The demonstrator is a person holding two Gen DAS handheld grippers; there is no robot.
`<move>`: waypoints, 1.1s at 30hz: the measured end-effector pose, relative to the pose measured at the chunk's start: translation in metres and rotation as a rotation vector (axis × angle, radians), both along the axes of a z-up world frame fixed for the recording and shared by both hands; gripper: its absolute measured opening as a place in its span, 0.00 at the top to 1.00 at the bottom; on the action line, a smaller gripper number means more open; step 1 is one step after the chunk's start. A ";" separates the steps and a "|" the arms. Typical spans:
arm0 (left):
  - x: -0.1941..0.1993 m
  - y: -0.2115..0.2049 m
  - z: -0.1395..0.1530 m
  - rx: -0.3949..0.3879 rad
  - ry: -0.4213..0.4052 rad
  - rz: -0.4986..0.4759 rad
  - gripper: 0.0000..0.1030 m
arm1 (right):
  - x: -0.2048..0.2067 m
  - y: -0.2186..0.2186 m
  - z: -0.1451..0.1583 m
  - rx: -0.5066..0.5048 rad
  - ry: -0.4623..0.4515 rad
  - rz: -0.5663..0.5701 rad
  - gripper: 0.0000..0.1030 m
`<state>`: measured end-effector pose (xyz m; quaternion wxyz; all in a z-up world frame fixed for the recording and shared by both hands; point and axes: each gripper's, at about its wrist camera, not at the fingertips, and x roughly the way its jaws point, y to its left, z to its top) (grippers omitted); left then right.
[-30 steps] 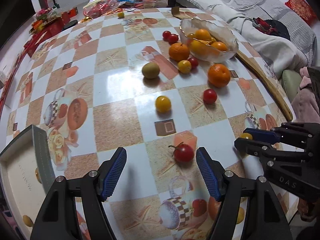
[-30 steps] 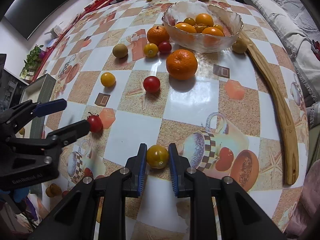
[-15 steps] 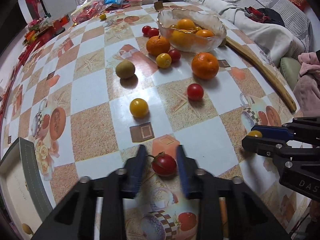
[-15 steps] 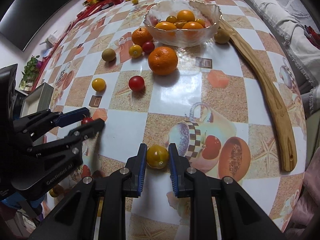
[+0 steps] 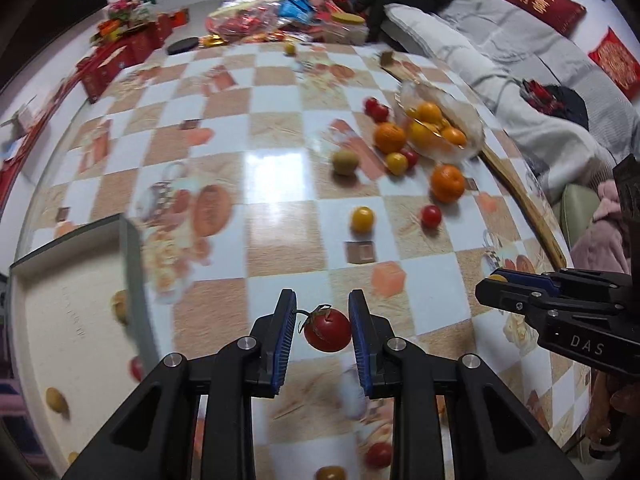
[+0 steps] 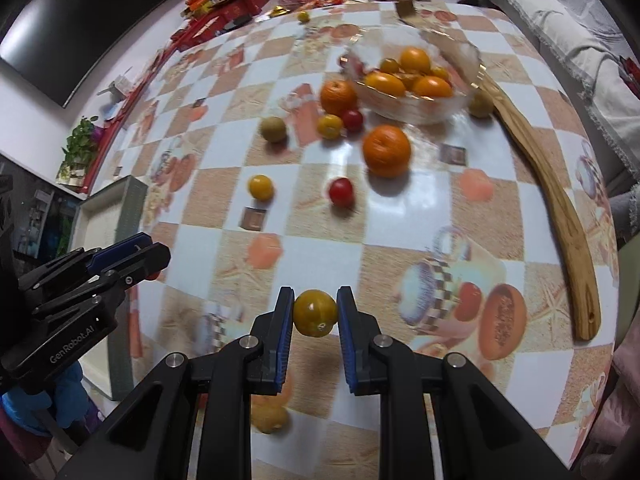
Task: Organize fruits
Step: 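Carry both tomatoes into the white tray and open both tools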
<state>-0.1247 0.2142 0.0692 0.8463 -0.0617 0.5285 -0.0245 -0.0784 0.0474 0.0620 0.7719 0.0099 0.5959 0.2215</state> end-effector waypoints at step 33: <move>-0.046 0.240 -0.048 0.229 0.100 0.449 0.72 | 0.012 0.320 -0.036 -0.035 0.070 0.377 0.76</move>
